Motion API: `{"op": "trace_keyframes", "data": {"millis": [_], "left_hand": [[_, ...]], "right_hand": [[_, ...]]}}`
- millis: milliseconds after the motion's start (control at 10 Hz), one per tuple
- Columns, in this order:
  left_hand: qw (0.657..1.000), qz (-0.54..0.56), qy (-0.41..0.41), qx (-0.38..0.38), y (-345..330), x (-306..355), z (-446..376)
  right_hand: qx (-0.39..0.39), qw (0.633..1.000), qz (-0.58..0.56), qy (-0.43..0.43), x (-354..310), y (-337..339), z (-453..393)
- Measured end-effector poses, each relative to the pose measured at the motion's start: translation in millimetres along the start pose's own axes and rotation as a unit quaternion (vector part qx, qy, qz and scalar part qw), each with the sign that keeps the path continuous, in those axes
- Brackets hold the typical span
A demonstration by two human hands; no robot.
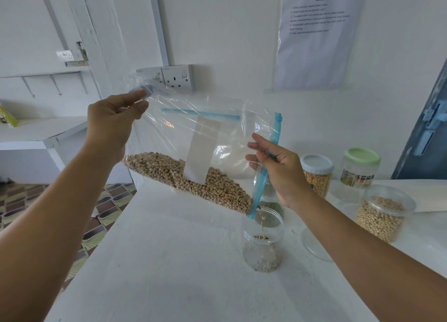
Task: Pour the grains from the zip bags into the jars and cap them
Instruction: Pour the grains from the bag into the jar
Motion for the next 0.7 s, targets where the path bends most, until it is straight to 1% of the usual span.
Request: {"op": "trace_keyframes", "data": {"millis": [400,700], "left_hand": [[1.0,0.012,-0.02,-0.007,-5.6,2.7,-0.9],[1.0,0.016,-0.017,-0.007,-3.6,1.0,-7.1]], "right_hand": [[0.008,1.0,-0.003,-0.004,3.7,1.9,2.4],[0.005,1.0,-0.007,0.0,1.6,0.0,2.2]]}}
Point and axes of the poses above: each hand's wrist, its own z-axis away from the middle knuckle, its own y-axis out of the back of the hand, x = y × z, the point moved 5 cm from there along -z, towards the middle knuckle, and after that the axes turned 1 degree about -x, right-handed, at the moved point
